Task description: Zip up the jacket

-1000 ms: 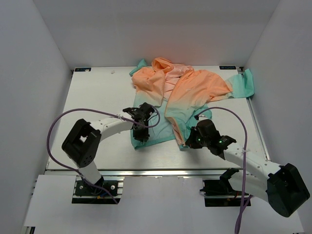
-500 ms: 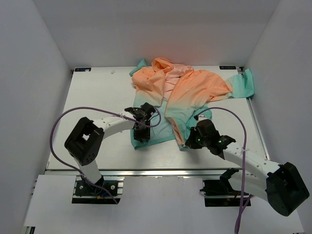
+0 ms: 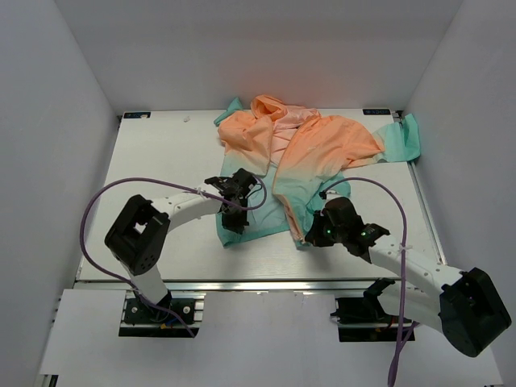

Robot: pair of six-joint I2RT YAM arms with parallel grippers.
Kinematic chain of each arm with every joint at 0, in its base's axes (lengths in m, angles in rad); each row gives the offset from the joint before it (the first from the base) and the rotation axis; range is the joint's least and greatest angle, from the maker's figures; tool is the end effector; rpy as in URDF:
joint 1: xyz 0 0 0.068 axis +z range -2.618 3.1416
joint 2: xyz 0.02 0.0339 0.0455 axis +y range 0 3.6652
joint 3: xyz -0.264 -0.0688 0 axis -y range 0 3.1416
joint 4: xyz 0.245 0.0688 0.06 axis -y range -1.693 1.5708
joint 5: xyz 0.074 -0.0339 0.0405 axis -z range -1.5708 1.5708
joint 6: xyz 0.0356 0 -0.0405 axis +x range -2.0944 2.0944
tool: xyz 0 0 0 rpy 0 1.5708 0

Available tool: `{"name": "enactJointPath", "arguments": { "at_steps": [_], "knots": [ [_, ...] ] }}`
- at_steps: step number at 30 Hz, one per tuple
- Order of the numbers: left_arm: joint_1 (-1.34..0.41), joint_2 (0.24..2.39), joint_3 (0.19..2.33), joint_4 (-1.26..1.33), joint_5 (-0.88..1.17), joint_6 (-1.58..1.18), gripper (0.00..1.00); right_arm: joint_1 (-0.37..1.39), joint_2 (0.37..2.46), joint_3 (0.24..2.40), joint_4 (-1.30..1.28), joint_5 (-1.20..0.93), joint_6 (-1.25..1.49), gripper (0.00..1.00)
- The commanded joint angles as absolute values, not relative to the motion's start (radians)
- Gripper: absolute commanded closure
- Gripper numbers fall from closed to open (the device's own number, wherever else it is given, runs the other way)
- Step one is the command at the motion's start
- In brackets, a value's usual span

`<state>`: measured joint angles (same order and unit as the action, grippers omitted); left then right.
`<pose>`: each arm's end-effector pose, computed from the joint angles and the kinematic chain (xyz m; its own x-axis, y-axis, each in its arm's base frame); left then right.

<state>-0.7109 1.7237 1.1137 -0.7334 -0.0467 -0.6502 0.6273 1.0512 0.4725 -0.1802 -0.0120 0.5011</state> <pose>0.2436 -0.2076 0.1765 -0.9774 0.0436 -0.2070 0.0656 0.9928 -0.1003 0.1668 0.1215 0.1835 -0.7740 0.0322 -0.6324 -0.2533 0.8996 0.3558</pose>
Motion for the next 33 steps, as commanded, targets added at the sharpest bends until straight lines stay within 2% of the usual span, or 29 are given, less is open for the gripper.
{"name": "enactJointPath", "arguments": {
  "at_steps": [1,8,18,27,33],
  "knots": [
    [-0.712,1.623,1.144,-0.69,-0.026,-0.624,1.0,0.621,1.019,0.498,-0.126,-0.064,0.465,1.0],
    [-0.71,1.404,1.085,-0.468,0.069,-0.565,1.0,0.621,0.919,0.502,0.114,-0.241,0.465,1.0],
    [-0.712,1.21,0.836,0.073,0.212,-0.63,1.0,0.621,0.965,0.495,0.458,-0.287,0.581,1.0],
    [-0.712,1.167,0.761,0.176,0.247,-0.666,1.0,0.623,1.037,0.492,0.561,-0.232,0.583,1.0],
    [-0.71,1.158,0.733,0.236,0.27,-0.696,1.0,0.623,1.061,0.394,0.817,-0.249,0.644,1.0]
  ]
}}
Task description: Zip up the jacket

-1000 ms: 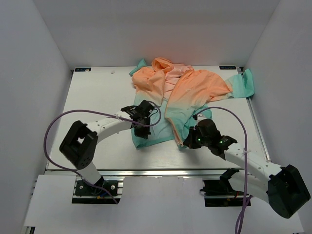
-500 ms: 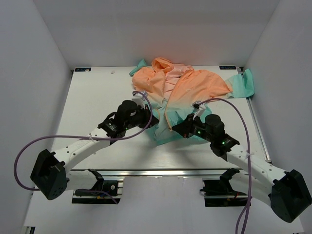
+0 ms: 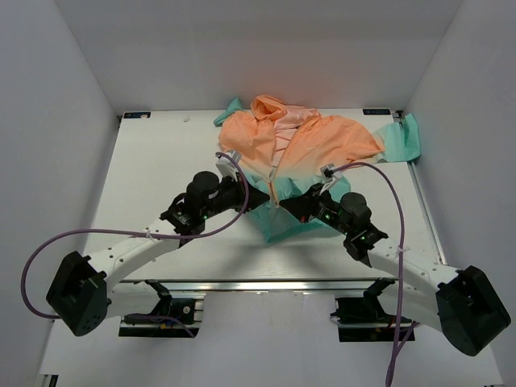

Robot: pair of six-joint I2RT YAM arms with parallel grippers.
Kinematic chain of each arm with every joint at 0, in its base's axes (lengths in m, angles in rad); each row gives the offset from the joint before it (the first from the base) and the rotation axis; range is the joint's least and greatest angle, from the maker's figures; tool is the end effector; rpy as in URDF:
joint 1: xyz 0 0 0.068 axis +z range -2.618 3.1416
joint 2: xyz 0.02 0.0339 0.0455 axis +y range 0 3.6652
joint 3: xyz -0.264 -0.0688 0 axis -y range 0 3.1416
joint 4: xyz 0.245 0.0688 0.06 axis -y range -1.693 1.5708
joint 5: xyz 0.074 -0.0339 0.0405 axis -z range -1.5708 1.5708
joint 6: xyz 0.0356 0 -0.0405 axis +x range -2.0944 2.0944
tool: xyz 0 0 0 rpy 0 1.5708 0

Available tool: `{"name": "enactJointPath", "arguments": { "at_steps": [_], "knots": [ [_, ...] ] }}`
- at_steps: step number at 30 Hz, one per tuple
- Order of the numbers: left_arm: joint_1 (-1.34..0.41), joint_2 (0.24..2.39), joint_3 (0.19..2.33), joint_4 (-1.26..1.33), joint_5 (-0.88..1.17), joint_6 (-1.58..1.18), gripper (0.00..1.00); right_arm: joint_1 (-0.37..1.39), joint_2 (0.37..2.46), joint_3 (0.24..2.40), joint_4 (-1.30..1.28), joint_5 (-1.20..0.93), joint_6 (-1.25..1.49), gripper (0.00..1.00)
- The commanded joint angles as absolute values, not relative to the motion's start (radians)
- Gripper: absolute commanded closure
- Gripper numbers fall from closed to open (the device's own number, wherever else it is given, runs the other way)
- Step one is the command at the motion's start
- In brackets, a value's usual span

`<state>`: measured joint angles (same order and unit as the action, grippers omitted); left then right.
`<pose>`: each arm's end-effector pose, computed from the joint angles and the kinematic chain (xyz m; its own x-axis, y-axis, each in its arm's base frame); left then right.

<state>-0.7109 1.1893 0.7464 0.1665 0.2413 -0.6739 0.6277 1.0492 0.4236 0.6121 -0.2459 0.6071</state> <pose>0.2015 -0.1847 0.2781 -0.6657 -0.2264 -0.7110 0.5022 0.5689 -0.6513 0.1816 0.1425 0.2461 -0.4463 0.3598 -0.8194 -0.6234 0.5319 0.5731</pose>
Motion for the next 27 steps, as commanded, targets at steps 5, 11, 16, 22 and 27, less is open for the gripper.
{"name": "enactJointPath", "arguments": {
  "at_steps": [5,11,16,22,27],
  "knots": [
    [-0.712,1.196,0.749,0.233,0.27,-0.701,1.0,0.623,1.091,0.419,0.853,-0.311,0.617,1.0],
    [-0.712,1.241,0.782,0.247,0.368,-0.677,1.0,0.623,1.1,0.448,0.787,-0.262,0.594,1.0],
    [-0.712,1.246,0.79,0.227,0.437,-0.655,1.0,0.623,1.132,0.515,0.705,-0.19,0.571,1.0],
    [-0.712,1.192,0.77,0.198,0.45,-0.63,1.0,0.623,1.163,0.557,0.658,-0.156,0.54,1.0],
    [-0.712,1.123,0.764,0.066,0.304,-0.621,1.0,0.621,1.079,0.512,0.644,-0.144,0.528,1.0]
  ]
}}
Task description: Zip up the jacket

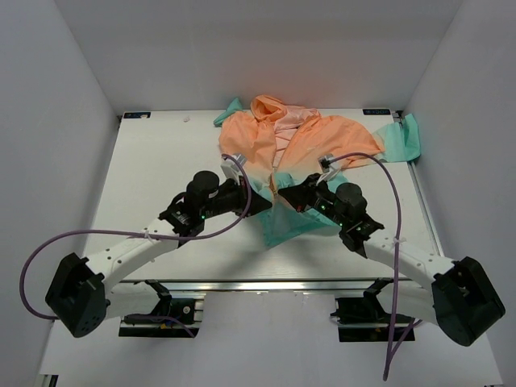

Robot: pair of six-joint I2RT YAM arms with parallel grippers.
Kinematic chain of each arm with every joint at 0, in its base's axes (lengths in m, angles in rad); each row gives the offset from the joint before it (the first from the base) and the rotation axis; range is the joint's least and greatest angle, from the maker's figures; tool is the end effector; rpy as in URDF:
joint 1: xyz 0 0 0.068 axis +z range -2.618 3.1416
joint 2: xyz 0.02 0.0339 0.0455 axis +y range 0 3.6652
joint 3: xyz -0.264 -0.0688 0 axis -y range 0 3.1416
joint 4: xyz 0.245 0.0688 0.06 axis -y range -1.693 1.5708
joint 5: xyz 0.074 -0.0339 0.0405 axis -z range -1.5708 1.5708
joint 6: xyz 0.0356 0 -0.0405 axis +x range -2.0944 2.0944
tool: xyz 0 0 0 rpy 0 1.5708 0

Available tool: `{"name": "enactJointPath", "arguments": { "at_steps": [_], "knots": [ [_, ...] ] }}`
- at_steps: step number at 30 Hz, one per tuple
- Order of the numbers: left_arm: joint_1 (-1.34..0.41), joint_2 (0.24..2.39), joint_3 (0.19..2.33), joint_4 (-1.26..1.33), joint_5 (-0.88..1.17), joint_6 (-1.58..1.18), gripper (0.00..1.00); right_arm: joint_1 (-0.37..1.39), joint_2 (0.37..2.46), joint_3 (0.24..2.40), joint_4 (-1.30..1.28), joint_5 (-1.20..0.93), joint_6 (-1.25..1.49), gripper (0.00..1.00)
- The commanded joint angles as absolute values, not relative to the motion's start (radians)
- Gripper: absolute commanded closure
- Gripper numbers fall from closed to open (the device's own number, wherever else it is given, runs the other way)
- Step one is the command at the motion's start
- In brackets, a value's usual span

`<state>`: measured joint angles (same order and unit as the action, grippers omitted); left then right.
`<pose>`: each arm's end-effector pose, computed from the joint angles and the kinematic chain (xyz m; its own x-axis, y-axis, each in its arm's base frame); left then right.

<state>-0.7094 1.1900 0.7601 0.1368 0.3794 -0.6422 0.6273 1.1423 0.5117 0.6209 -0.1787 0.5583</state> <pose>0.1979 -0.1872 0.2801 -0.6991 -0.1331 -0.7025 0.5686 0.4922 -0.6591 0.2008 0.1534 0.2566 -0.3889 0.3620 -0.8472 -0.6078 0.5903 0.5312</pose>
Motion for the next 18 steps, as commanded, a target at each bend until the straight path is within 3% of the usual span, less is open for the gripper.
{"name": "enactJointPath", "arguments": {
  "at_steps": [1,7,11,18],
  "knots": [
    [-0.712,1.1,0.761,0.054,0.273,-0.629,1.0,0.623,1.042,0.499,0.644,-0.137,0.526,1.0],
    [-0.71,1.089,0.729,0.161,0.179,-0.706,1.0,0.623,0.956,0.417,0.695,-0.199,0.548,1.0],
    [-0.712,1.109,0.675,0.41,0.262,-0.701,1.0,0.623,0.946,0.377,0.753,-0.206,0.571,1.0],
    [-0.71,1.137,0.707,0.453,0.314,-0.624,1.0,0.623,0.959,0.4,0.772,-0.206,0.577,1.0]
  ]
}}
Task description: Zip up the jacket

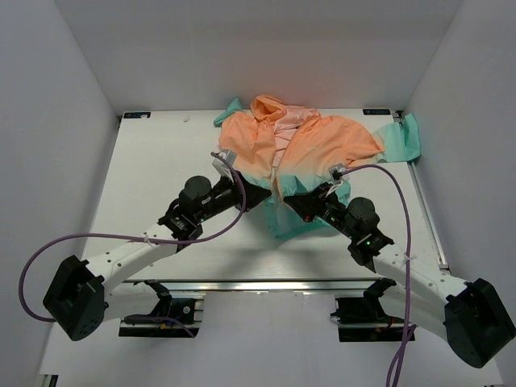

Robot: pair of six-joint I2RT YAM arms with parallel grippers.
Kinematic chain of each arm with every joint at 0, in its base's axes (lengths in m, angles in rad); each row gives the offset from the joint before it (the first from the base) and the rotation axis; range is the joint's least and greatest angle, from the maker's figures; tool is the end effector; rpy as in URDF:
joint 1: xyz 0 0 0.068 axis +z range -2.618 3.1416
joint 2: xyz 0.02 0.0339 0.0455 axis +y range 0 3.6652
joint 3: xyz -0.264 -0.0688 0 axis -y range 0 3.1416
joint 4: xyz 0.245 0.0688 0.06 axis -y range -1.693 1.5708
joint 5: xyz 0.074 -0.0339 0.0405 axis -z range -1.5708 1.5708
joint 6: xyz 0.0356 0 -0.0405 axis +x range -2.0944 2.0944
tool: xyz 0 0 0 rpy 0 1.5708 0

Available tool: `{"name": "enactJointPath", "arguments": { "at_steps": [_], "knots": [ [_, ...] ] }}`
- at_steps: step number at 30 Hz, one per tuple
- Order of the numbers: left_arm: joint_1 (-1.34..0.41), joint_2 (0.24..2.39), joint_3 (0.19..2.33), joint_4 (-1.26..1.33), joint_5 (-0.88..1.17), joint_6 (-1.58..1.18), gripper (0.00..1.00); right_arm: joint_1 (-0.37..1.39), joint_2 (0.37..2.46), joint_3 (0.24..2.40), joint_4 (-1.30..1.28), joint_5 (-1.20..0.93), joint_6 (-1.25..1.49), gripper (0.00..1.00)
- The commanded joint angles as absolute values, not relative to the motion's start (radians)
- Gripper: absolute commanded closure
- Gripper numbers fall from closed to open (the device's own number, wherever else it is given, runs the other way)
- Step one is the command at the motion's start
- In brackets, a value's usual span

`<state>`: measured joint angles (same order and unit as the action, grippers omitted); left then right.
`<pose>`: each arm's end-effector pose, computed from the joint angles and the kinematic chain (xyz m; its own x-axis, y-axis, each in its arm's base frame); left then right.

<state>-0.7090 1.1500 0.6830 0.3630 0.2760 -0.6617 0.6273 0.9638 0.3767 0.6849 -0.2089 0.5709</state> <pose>0.1953 -0.1803 0.2865 -0.5735 -0.2870 -0.7673 0.6081 0.4785 -0.6335 0.1697 0.1321 0.2552 -0.3341 0.4108 -0.8483 -0.6665 0.5335 0.5208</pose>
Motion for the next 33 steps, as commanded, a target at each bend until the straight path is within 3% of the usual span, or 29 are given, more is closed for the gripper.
{"name": "enactJointPath", "arguments": {
  "at_steps": [1,33],
  "knots": [
    [-0.712,1.134,0.703,0.454,0.308,-0.623,1.0,0.623,0.959,0.4,0.77,-0.193,0.581,1.0],
    [-0.712,1.184,0.657,0.528,0.35,-0.704,1.0,0.623,0.971,0.428,0.851,-0.193,0.626,1.0]
  ]
}}
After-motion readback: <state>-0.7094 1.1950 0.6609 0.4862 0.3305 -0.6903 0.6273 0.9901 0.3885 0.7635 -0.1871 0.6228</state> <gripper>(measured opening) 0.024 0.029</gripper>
